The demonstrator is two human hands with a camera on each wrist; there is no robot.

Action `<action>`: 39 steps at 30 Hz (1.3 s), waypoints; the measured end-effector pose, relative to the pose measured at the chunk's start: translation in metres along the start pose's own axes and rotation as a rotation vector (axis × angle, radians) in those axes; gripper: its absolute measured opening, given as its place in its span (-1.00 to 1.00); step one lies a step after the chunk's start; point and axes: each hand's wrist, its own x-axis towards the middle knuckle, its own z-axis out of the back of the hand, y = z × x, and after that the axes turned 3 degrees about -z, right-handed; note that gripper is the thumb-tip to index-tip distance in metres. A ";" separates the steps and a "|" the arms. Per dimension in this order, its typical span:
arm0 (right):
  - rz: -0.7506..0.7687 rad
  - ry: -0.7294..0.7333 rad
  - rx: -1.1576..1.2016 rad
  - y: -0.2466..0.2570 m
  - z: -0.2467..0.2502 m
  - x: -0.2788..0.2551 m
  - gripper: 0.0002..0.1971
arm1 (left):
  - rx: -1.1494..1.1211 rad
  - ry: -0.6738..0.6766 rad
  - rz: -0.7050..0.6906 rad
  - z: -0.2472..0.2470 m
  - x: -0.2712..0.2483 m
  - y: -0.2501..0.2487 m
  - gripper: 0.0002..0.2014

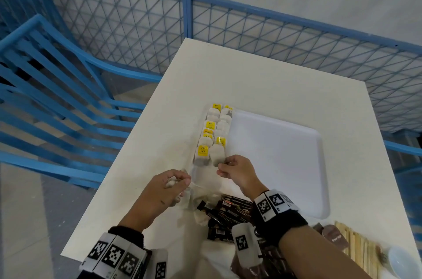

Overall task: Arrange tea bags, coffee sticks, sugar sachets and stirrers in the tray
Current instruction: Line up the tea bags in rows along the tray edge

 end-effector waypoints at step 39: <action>0.334 0.192 0.074 0.018 -0.002 -0.066 -0.91 | -0.009 0.008 0.016 -0.004 -0.014 -0.018 -0.85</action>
